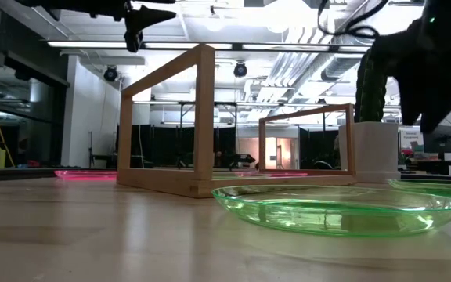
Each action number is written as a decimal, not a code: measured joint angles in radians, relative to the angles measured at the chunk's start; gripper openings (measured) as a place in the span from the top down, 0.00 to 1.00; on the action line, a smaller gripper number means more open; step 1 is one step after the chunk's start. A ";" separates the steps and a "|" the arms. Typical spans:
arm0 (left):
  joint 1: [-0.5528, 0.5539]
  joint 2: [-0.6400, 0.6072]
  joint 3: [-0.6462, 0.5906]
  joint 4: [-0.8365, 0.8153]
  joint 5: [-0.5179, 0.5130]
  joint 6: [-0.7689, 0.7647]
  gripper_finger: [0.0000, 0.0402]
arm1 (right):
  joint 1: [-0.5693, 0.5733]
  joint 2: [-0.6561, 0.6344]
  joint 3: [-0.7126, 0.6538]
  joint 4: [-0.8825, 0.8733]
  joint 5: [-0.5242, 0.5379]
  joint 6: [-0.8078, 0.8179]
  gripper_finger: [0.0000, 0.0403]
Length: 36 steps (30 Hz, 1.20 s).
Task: Place and stack plates onto a shelf
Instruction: Stack the top green plate on top of the other green plate on the shelf
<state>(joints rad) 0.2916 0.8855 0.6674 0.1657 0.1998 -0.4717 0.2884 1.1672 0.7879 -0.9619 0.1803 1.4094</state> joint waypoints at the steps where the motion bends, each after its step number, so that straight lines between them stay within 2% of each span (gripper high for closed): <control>1: 0.000 0.000 0.000 0.003 0.000 0.004 0.73 | 0.002 0.033 0.000 0.018 -0.002 0.000 0.57; 9: 0.000 0.000 0.000 0.012 -0.001 0.010 0.73 | 0.001 0.253 0.000 0.053 -0.035 0.000 0.57; 25: 0.000 0.000 0.000 0.011 -0.001 -0.006 0.73 | 0.001 0.447 0.016 0.040 0.018 -0.003 0.58; 27: 0.000 0.000 0.000 0.011 -0.001 -0.007 0.73 | 0.002 0.457 0.019 0.040 0.024 -0.004 0.61; 29: 0.000 0.000 0.000 0.011 -0.001 -0.018 0.73 | 0.003 0.462 0.020 0.043 0.025 -0.019 0.69; 33: 0.000 0.000 0.000 0.011 -0.001 -0.023 0.73 | 0.002 0.460 0.016 0.015 0.027 -0.050 0.94; 34: 0.000 0.000 0.000 0.011 -0.002 -0.023 0.73 | 0.002 0.456 0.013 0.010 0.025 -0.061 0.97; 36: 0.000 0.000 0.000 0.011 -0.002 -0.025 0.73 | 0.002 0.430 0.014 0.014 0.001 -0.066 0.96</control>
<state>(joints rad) 0.2916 0.8860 0.6674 0.1772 0.1978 -0.4969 0.2901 1.5971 0.8024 -0.9479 0.1810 1.3435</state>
